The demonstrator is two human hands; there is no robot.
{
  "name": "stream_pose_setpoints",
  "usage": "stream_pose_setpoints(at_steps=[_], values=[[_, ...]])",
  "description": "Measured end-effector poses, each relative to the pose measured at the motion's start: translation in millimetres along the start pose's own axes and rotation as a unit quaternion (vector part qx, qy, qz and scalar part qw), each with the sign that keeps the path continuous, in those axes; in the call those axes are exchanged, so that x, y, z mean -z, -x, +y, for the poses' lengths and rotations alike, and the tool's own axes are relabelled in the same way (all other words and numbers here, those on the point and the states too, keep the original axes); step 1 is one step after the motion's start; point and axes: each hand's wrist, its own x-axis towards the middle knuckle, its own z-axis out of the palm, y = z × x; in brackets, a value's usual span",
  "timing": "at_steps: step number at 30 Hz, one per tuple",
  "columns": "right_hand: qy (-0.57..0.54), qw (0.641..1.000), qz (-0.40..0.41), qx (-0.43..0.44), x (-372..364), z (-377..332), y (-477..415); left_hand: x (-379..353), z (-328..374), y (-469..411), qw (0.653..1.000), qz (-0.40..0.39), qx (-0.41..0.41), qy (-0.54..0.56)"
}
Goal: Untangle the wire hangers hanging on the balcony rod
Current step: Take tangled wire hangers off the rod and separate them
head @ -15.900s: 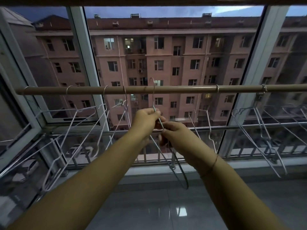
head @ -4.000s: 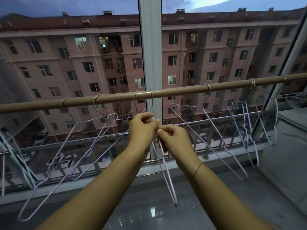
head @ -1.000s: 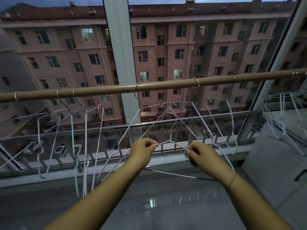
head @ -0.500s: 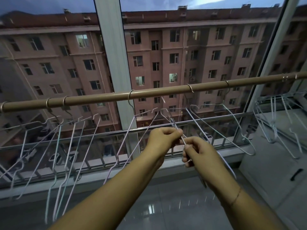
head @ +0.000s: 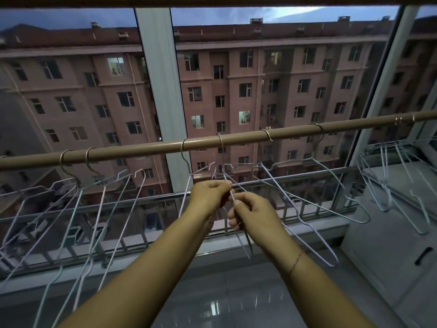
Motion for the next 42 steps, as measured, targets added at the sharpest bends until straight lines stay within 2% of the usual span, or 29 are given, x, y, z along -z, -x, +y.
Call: stream_pose_setpoints(at_steps=[4,8,10,12,14,16,21,28,33,36,42], values=[[0.145,0.989,0.025,0.029,11.2,0.5,5.4,6.1,-3.9,-0.3,0.998,0.035,-0.022,-0.036],[0.179,0.964,0.156,0.119,40.5,-9.8,10.6,1.1,-0.6,13.2,0.979,0.104,-0.143,-0.101],[0.219,0.939,0.223,0.145,63.3,-10.4,9.1,-6.9,2.0,23.5,0.969,0.078,-0.214,-0.092],[0.299,0.919,0.237,0.102,83.3,-5.5,5.2,-19.4,3.9,29.6,0.963,0.029,-0.247,-0.100],[0.334,0.923,0.191,0.023,95.2,3.8,3.3,-35.3,3.3,29.4,0.967,-0.017,-0.227,-0.113],[0.309,0.939,0.147,-0.015,98.2,13.7,3.1,-51.7,1.2,22.8,0.980,-0.048,-0.164,-0.105],[0.285,0.952,0.111,-0.007,101.8,26.9,-3.3,-81.0,-3.7,-1.5,0.997,-0.049,-0.029,-0.054],[0.236,0.968,0.072,0.041,118.9,25.1,-23.6,-112.3,5.3,-26.4,1.000,-0.013,-0.028,-0.005],[0.220,0.972,0.022,0.076,141.9,19.7,-41.1,-136.2,6.7,-41.7,0.999,0.043,-0.019,-0.012],[0.203,0.977,0.007,0.064,157.5,34.5,-45.6,-141.4,-15.3,-40.8,0.998,0.058,0.016,-0.001],[0.228,0.972,-0.025,0.049,163.7,75.3,-56.3,-129.8,-75.0,-17.7,0.992,0.065,0.075,-0.076]])
